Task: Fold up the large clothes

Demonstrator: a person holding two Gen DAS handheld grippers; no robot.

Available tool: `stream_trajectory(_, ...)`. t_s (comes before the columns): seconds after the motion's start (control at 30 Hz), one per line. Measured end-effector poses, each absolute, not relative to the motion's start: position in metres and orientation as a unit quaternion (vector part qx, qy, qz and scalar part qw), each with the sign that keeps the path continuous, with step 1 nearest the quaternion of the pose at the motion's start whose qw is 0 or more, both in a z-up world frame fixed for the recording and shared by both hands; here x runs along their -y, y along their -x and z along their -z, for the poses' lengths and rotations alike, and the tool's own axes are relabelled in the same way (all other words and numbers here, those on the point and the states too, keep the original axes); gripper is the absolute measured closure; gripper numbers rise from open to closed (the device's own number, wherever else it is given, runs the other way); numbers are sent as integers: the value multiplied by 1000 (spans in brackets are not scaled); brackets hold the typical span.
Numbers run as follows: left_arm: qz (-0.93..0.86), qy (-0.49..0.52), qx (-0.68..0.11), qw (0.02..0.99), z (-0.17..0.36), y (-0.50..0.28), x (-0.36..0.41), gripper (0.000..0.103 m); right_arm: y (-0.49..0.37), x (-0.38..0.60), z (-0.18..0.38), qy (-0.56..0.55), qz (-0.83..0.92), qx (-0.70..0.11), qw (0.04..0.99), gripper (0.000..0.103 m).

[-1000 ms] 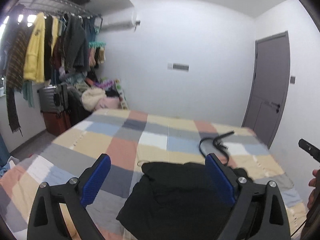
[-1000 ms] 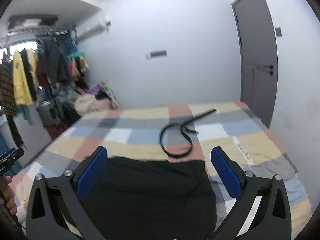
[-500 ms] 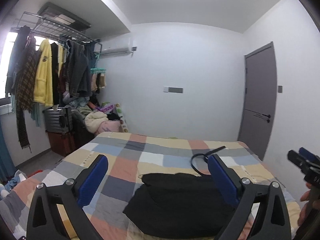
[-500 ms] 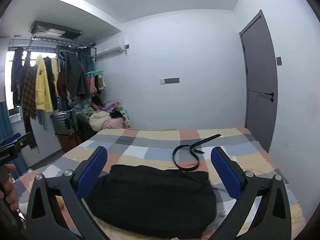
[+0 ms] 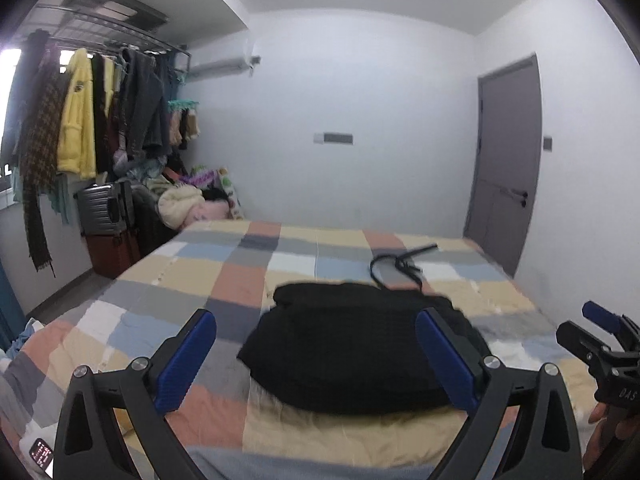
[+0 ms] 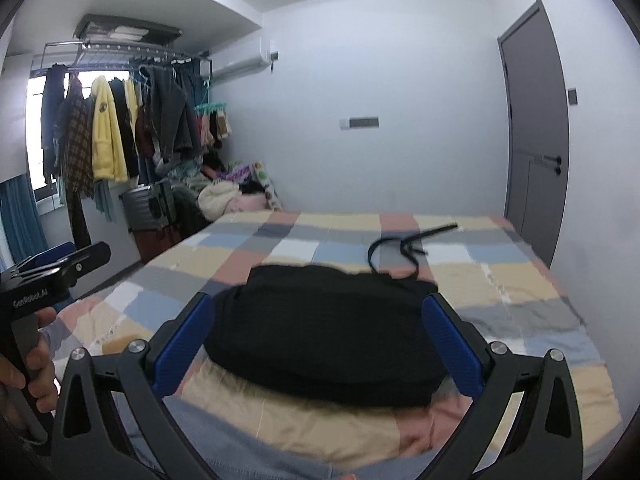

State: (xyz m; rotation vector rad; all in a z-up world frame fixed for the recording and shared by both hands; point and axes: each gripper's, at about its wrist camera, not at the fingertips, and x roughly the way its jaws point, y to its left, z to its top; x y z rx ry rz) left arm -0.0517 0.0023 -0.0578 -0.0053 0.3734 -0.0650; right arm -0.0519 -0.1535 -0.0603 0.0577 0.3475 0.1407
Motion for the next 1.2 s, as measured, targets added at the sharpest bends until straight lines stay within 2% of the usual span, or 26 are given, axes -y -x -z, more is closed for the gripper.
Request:
stream_trajectory(0.4,27,24,-275,961,124,32,-13,2,53,174,121,-52,-31,-256,965,0)
stream_trajectory(1.2,36,39,-292,955,136,17,0,2,46,167,121,-41,-14,-257,966,0)
